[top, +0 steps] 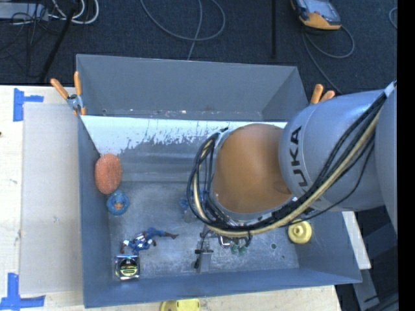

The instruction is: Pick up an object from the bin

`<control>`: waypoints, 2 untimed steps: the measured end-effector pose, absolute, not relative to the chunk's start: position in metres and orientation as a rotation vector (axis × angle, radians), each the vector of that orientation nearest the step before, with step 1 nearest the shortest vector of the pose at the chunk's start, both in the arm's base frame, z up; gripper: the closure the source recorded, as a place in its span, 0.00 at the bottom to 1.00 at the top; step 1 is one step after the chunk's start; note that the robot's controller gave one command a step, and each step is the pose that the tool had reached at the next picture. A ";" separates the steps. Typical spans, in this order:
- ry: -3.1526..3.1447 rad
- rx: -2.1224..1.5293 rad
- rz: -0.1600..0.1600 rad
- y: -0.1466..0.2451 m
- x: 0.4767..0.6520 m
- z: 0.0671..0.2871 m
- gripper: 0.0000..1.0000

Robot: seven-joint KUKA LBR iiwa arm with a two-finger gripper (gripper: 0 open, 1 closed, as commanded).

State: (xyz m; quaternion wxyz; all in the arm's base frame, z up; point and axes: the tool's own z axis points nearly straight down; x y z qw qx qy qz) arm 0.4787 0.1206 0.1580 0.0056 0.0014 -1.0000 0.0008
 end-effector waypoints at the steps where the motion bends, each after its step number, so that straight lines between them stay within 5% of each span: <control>1: -3.139 -0.004 0.001 0.120 0.481 0.162 0.00; 2: -3.142 0.159 -0.002 0.180 0.513 0.097 0.00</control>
Offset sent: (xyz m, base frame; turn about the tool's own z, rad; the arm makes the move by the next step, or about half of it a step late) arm 0.0437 0.0814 -0.0880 -0.1362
